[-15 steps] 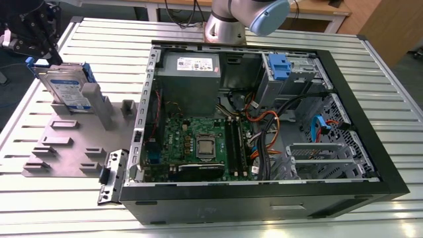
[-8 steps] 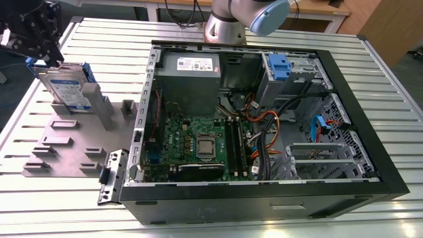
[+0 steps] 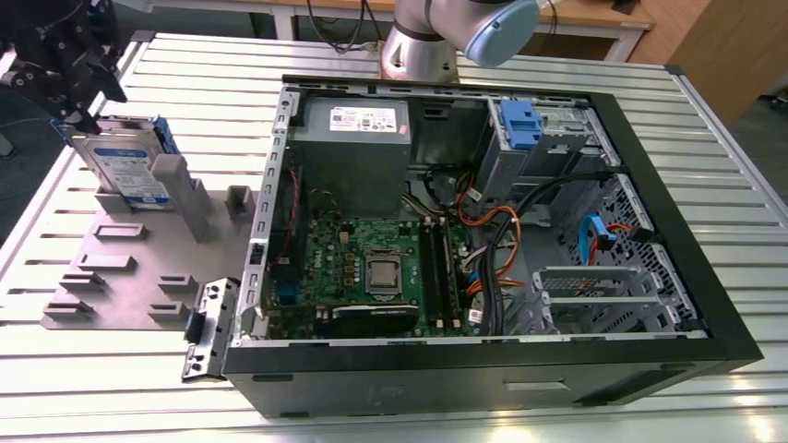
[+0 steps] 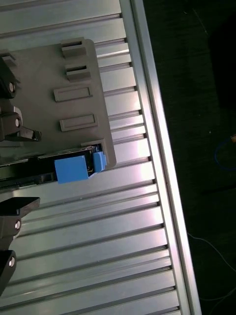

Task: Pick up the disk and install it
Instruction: 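Pick up the disk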

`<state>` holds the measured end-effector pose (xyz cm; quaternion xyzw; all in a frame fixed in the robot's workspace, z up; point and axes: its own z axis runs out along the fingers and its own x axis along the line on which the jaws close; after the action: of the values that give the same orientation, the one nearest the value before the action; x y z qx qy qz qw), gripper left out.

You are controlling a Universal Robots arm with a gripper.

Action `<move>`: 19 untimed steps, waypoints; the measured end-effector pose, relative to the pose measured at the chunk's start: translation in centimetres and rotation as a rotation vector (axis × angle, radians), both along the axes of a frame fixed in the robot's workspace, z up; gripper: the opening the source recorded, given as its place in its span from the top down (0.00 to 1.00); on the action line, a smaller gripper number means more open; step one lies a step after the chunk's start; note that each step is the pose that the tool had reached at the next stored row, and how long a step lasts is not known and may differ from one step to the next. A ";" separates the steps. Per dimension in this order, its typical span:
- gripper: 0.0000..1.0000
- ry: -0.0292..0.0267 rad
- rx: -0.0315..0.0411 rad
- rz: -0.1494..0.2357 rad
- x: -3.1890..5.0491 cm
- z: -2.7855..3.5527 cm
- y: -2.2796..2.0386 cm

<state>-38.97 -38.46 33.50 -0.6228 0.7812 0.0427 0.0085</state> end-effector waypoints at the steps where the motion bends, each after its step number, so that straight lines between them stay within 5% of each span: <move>1: 0.41 0.0000 0.0000 0.000 0.00 0.00 0.00; 19: 0.41 -0.0040 0.0016 0.080 -0.46 -1.22 0.24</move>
<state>-39.43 -38.22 32.28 -0.6536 0.7556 0.0424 0.0089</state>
